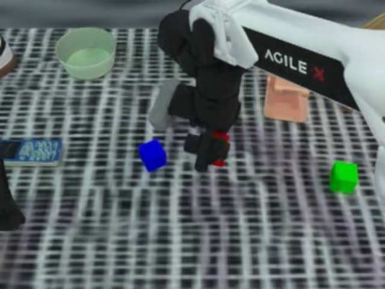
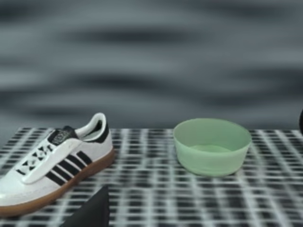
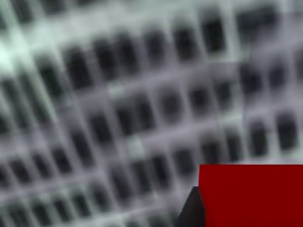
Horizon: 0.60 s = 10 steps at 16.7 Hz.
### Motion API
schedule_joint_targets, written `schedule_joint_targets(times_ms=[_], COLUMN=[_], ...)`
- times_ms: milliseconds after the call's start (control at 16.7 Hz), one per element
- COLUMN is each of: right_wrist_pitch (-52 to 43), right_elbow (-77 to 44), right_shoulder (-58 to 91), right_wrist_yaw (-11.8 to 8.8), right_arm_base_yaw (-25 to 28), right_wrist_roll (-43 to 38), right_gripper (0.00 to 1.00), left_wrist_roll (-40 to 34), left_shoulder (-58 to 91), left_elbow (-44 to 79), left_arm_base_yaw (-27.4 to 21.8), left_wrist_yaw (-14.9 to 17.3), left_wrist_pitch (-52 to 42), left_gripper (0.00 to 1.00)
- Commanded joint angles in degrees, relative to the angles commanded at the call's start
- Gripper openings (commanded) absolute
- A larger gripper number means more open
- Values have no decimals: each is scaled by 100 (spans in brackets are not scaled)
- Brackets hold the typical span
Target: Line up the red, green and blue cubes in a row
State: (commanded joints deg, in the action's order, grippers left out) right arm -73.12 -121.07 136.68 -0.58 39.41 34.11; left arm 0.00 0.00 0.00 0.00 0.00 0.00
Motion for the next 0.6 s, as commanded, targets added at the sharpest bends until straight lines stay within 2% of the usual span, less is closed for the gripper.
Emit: schedule_joint_targets(times_ms=[360, 600], right_wrist_pitch=[-503, -553], right_elbow=[-756, -834], right_shoulder=[274, 295], right_wrist_yaw=[-10, -10], right_arm_base_yaw=[1374, 1510], right_wrist_roll=[70, 76], right_gripper=[0, 0], left_wrist_roll=[0, 0], left_shoulder=[0, 0], left_elbow=[0, 0], left_arm_base_yaw=[0, 0], left_wrist_yaw=[0, 0], left_wrist_pitch=[0, 0], left_gripper=[100, 100])
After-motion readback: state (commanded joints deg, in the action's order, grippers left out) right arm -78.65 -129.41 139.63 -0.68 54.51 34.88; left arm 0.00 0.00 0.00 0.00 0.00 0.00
